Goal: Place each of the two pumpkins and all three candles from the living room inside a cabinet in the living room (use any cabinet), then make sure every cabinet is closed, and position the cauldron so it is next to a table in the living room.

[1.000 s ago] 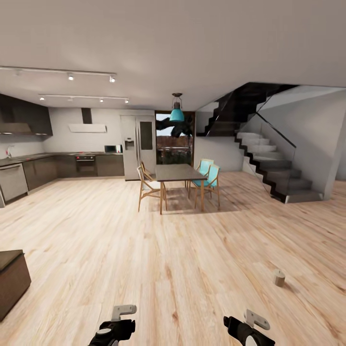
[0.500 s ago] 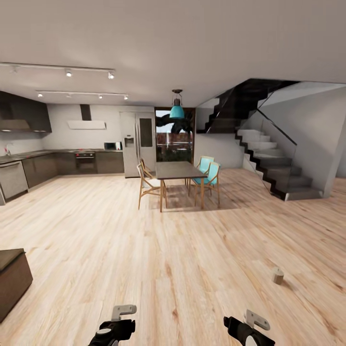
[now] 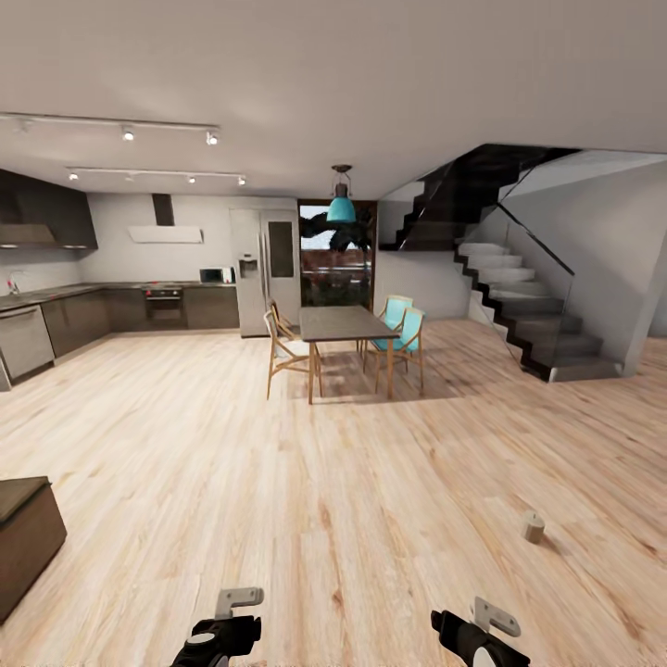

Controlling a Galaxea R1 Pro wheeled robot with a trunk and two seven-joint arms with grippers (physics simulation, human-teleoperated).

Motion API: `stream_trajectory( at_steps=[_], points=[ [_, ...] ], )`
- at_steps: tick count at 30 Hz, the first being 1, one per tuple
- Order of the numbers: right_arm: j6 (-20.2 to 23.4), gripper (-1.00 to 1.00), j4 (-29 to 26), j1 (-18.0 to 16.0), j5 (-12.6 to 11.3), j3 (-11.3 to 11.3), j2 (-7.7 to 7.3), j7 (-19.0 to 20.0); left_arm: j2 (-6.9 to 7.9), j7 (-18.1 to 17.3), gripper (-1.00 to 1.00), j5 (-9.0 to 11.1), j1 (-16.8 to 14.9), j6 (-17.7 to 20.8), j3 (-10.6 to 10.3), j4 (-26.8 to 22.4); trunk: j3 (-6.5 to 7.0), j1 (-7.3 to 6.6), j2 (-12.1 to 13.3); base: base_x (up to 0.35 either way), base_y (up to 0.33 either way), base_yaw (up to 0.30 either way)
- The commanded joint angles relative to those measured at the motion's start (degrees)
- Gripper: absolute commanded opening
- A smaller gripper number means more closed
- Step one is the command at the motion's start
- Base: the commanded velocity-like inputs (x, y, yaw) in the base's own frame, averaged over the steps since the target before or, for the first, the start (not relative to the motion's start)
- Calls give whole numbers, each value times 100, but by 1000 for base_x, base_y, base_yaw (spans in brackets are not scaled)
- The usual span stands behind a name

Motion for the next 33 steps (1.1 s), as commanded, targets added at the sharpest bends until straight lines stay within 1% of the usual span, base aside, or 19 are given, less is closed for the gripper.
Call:
stream_trajectory(
  at_steps=[1,33],
  points=[
    [18,100,-11,-3,-47,20,-5,-47,10,58,100,56,-5,19,-47,-13,1,-22,36,0,0,0],
    [12,100,-11,-3,-47,20,-5,-47,9,58,100,56,-5,19,-47,-13,284,-725,1320,0,0,0]
  ],
)
